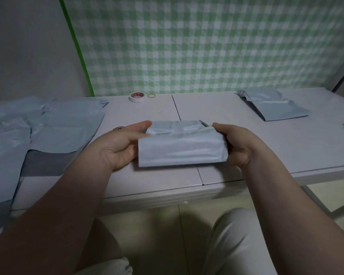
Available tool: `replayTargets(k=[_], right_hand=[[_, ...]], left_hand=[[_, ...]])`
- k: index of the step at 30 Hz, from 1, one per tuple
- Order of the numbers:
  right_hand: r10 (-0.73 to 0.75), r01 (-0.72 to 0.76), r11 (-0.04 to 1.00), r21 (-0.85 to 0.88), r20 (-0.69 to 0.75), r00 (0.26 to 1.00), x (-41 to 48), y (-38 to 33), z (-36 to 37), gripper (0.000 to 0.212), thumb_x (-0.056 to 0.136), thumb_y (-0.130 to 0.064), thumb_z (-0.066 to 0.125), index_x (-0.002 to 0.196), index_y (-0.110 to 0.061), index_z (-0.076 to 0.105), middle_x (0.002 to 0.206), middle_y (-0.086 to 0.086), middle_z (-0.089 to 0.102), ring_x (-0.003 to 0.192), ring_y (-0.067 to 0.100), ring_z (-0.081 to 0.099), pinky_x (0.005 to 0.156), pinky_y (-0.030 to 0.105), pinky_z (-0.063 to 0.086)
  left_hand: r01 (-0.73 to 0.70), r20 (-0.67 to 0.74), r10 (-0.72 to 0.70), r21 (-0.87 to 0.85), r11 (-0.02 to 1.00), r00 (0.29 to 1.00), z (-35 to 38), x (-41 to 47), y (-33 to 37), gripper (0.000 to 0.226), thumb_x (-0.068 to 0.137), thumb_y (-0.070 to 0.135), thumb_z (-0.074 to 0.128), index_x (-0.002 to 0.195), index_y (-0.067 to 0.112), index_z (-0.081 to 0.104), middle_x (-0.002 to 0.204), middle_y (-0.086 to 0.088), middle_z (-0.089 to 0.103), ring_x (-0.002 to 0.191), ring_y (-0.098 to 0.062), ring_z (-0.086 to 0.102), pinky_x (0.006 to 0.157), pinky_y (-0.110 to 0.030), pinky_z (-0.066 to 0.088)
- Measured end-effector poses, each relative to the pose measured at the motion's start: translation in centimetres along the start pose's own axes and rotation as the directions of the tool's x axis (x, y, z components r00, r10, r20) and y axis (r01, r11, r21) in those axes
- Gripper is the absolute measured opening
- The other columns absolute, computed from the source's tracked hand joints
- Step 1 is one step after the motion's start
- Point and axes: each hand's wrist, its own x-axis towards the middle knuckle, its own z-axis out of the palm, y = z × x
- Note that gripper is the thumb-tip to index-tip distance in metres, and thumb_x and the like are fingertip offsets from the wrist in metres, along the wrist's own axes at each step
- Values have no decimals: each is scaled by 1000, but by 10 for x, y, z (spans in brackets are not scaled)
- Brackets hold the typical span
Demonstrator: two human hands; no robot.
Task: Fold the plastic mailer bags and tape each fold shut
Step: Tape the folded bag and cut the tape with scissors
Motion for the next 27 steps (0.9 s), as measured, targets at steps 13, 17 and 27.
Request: replayTargets(k=[13,17,27], right_hand=[[-263,214,871,442,52,963,7,-66,-39,38,97,-21,42,124,0,57,115,18,66,96,31,68,76,42,58],[-257,284,793,539,-126,958,33,-91,-93,41,93,-11,37,129,-1,55,123,17,62,111,33,62,95,46,50],[-227,401,819,410,-410,883,85,-150,-212,32,90,-13,42,112,-8,65,118,7,66,109,25,64,91,36,53]], left_hand=[[-10,84,38,-313,950,996,101,30,15,23,77,-9,61,97,-1,68,92,-10,69,72,-13,65,52,-18,53],[20,175,-4,-95,995,985,167,64,-3,49,89,-11,43,130,11,55,98,-6,62,71,-11,58,56,-15,50],[77,292,-66,-27,997,954,295,150,-43,66,89,-19,38,145,15,37,147,-11,36,72,-16,55,41,-16,47]])
